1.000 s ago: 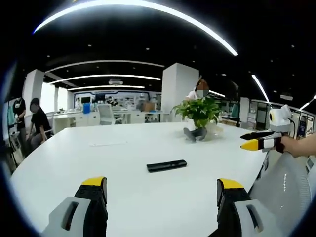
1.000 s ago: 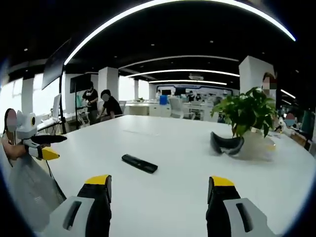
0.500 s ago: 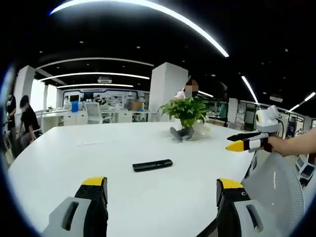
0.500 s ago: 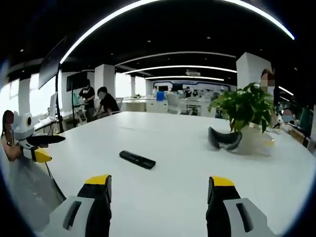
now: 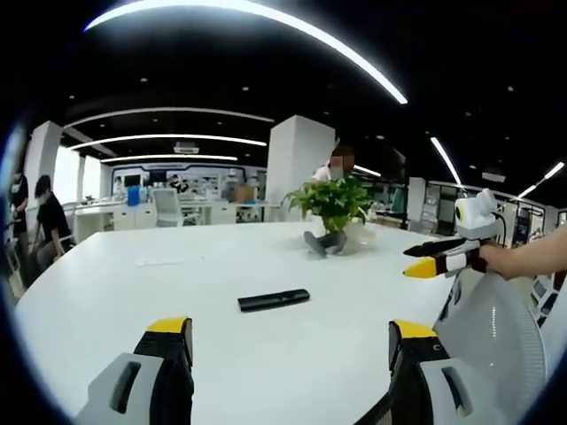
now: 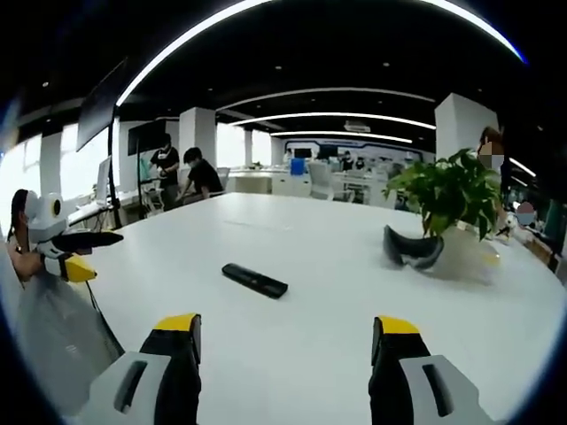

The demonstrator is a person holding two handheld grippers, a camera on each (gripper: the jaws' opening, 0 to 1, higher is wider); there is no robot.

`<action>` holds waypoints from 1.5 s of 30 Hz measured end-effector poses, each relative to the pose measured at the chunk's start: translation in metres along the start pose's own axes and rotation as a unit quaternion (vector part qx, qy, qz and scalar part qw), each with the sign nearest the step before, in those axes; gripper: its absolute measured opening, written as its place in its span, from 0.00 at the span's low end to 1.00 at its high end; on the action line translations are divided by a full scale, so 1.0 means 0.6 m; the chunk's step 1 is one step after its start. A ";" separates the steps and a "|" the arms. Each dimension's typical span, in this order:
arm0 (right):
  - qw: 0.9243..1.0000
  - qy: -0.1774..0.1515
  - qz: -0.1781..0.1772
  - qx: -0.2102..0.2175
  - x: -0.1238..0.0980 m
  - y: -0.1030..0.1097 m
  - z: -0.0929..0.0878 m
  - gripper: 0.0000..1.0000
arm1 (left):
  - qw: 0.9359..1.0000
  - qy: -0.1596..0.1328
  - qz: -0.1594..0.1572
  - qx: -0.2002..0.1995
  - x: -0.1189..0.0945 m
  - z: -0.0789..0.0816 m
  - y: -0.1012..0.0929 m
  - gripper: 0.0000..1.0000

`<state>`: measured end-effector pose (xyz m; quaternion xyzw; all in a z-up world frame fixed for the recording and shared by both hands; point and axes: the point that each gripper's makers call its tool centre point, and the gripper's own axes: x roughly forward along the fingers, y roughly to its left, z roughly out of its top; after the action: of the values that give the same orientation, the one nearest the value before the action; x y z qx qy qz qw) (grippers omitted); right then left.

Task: Press the specified remote control buttons in sequence, fully releasing each button before pressing the next.

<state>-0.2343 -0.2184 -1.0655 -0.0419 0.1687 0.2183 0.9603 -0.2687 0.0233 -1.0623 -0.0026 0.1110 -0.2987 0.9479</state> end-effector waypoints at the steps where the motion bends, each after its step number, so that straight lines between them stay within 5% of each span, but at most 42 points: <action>1: 1.000 -0.005 0.000 0.001 -0.001 0.000 0.002 0.78 | 1.000 -0.001 0.000 0.001 0.000 0.000 0.000 0.95; 23: 1.000 -0.014 0.011 0.019 0.002 -0.004 0.007 0.77 | 1.000 -0.001 0.002 -0.015 -0.002 0.006 0.003 0.98; 30: 1.000 -0.018 0.001 0.025 -0.001 -0.015 0.007 0.76 | 1.000 0.004 0.004 0.009 0.000 0.004 0.002 0.97; 33: 1.000 -0.021 -0.005 0.022 -0.002 -0.019 0.009 0.76 | 1.000 0.003 -0.013 0.005 0.001 0.009 -0.003 0.98; 37: 0.999 -0.022 -0.006 0.029 -0.004 -0.027 0.007 0.75 | 0.995 0.023 -0.059 -0.077 0.010 0.024 -0.010 1.00; 40: 0.999 -0.015 -0.007 0.031 -0.003 -0.028 0.003 0.73 | 0.991 0.062 -0.095 -0.069 0.028 0.032 -0.005 1.00; 45: 0.999 -0.010 -0.029 0.014 -0.007 -0.039 0.000 0.70 | 0.978 0.116 -0.171 0.013 0.068 0.029 0.006 0.86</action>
<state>-0.2277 -0.2410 -1.0641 -0.0310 0.1613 0.1881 0.9683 -0.2306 0.0022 -1.0539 0.0254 0.2143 -0.4557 0.8636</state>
